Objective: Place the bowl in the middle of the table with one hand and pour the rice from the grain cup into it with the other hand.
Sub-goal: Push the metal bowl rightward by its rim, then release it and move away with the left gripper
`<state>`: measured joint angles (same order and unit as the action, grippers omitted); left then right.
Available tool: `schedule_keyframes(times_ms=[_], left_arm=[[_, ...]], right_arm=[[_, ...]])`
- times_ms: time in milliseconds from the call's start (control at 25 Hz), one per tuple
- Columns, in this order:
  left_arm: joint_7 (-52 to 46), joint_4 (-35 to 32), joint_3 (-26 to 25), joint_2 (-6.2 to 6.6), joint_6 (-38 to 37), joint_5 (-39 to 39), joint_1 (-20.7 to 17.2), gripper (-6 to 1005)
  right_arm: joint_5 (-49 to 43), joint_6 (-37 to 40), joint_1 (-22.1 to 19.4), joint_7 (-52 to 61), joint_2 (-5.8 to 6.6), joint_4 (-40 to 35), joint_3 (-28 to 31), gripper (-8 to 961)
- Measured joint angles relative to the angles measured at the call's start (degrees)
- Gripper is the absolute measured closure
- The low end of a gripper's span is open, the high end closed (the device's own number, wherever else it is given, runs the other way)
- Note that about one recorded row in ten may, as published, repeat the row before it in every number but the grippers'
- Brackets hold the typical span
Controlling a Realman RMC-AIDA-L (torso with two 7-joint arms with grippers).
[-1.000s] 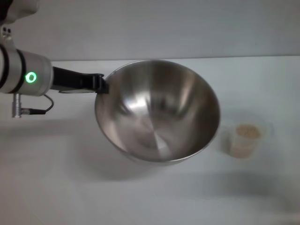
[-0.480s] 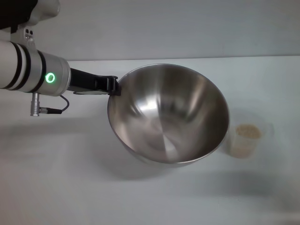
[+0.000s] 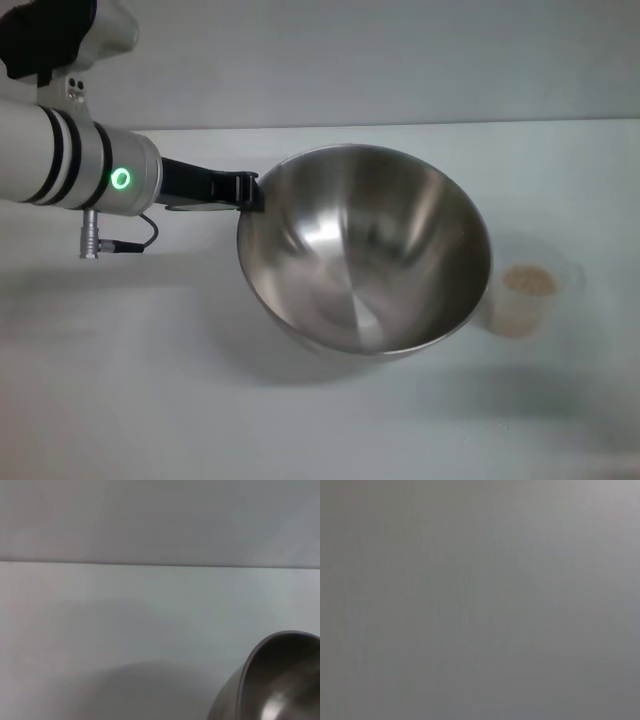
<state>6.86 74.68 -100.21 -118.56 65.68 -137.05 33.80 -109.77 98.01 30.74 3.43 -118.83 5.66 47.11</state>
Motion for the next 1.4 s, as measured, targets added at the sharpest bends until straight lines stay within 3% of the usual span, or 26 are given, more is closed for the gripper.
schedule_keyframes(times_ms=[1400], left_arm=[[1.5, -5.9, 2.6, 0.0, -5.6, 0.1, -0.5, 943]], right_arm=[[-0.1, 0.8, -0.3, 0.0, 0.0, -0.1, -0.2, 386]])
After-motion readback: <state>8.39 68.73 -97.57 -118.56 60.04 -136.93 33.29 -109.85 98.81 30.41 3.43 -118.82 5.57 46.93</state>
